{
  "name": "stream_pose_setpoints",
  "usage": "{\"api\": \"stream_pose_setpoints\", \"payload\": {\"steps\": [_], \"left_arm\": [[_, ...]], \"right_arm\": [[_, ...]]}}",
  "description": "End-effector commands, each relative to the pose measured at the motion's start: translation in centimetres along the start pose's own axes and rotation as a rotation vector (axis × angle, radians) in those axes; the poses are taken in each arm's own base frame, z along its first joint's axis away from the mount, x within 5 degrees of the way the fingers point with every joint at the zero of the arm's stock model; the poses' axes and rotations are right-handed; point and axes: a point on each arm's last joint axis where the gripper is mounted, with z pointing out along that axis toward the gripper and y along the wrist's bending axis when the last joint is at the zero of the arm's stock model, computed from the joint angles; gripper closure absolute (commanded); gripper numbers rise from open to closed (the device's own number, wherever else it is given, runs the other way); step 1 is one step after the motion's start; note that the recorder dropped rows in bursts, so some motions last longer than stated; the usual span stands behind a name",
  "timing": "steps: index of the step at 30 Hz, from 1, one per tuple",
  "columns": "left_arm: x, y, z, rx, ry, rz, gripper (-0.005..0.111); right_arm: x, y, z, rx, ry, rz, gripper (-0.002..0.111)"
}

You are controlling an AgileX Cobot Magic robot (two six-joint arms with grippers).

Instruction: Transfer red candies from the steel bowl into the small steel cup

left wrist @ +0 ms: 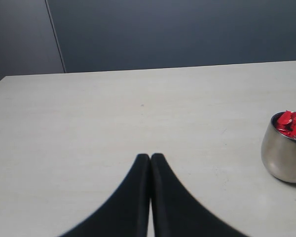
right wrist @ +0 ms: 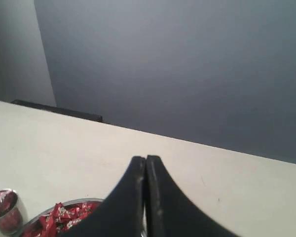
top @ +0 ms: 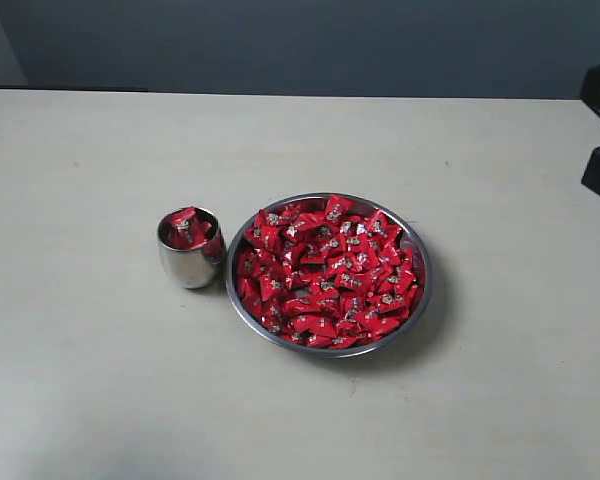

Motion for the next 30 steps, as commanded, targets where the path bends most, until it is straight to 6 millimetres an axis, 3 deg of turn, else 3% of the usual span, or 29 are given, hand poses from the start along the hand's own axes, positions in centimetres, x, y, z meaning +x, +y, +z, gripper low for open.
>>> {"api": "stream_pose_setpoints", "payload": {"steps": [1,6,24,30], "left_arm": [[0.1,0.0,0.0,0.0,-0.002,-0.003,0.106],[0.1,0.0,0.0,0.0,-0.002,-0.003,0.106],[0.1,0.0,0.0,0.0,-0.002,-0.003,0.106],[0.1,0.0,0.0,0.0,-0.002,-0.003,0.106]], "right_arm": [[-0.8,-0.3,-1.2,0.049,-0.061,0.114,0.109],[-1.3,-0.4,-2.3,0.068,-0.113,0.124,0.109],[-1.3,-1.4,-2.5,0.182,-0.119,0.119,0.109],[-1.9,-2.2,-4.0,0.263,-0.184,0.088,0.109]]}}
